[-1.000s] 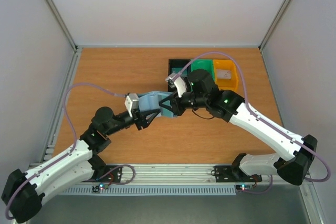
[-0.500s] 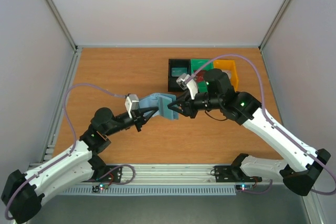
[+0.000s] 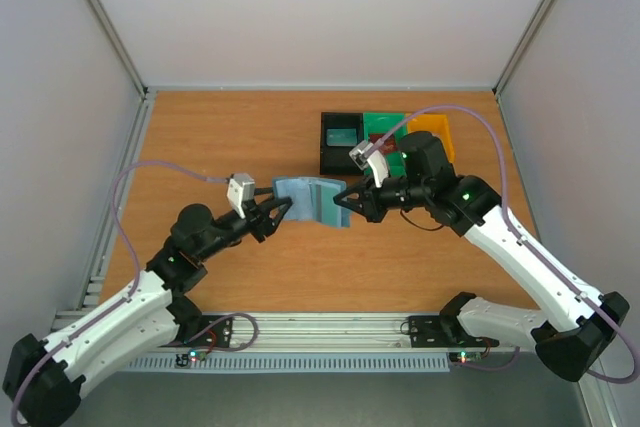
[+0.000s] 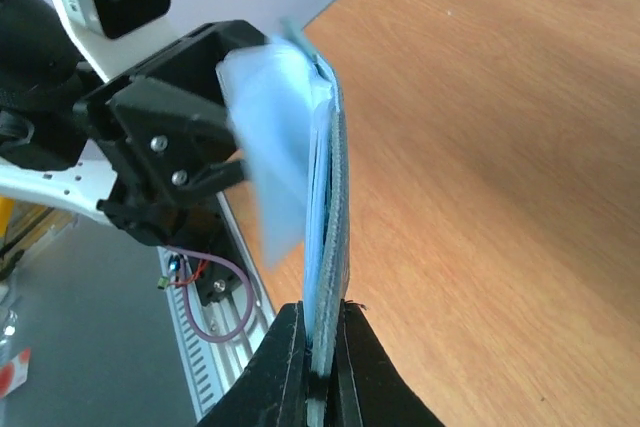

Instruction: Take the credit cards out of the card holder

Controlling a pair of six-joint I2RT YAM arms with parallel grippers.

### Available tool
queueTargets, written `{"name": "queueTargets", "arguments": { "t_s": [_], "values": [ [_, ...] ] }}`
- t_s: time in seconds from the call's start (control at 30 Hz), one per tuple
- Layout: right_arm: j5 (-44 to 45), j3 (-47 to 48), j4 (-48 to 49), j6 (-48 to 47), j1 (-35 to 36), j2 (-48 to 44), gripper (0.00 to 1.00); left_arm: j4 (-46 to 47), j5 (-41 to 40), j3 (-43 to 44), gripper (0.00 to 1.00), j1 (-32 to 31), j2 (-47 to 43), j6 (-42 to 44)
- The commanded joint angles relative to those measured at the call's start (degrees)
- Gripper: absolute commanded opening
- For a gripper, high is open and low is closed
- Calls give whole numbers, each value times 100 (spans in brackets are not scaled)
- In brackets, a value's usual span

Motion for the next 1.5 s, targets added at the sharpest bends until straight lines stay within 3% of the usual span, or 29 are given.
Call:
{"name": "queueTargets", "arguments": {
  "t_s": [0.0,0.17,0.27,0.37,0.43,0.5,0.53,0.57,0.7,0.93,1.23,1.47],
  "values": [
    [-460,-1,-148,128,-139,-250,1,-472,-1067,-49,51,356,-91,-127],
    [427,259,-510,204,-195,-252,1,-889,-981,43,59,536,-188,82],
    [2058,635,-1174,588,-201,131,1,-965,-864,94,60,618,-316,284],
    [3568,1090,-1957,1011,-153,528,1,-733,-276,153,57,637,-415,558],
    [4206,1213,-2080,1028,61,642,1,-536,185,221,61,638,-344,576],
    [3890,1251,-1843,888,323,694,1,-558,388,320,75,638,-119,151],
    [3656,1233,-1588,857,444,698,1,-598,387,361,92,630,13,-64],
    [3602,1210,-1413,901,641,702,1,-616,326,399,98,599,141,-352],
    [3656,1339,-1256,1018,1187,994,1,-474,-288,645,99,255,471,-634],
    [3919,1691,-1324,1070,1856,1592,1,38,-1364,915,99,-178,838,274],
    [3596,1712,-1036,861,1961,1338,1,-727,-1963,708,99,-206,692,982],
    [2649,1585,-621,728,1933,1093,1,-783,-2134,517,99,-172,633,1407]
  ]
}}
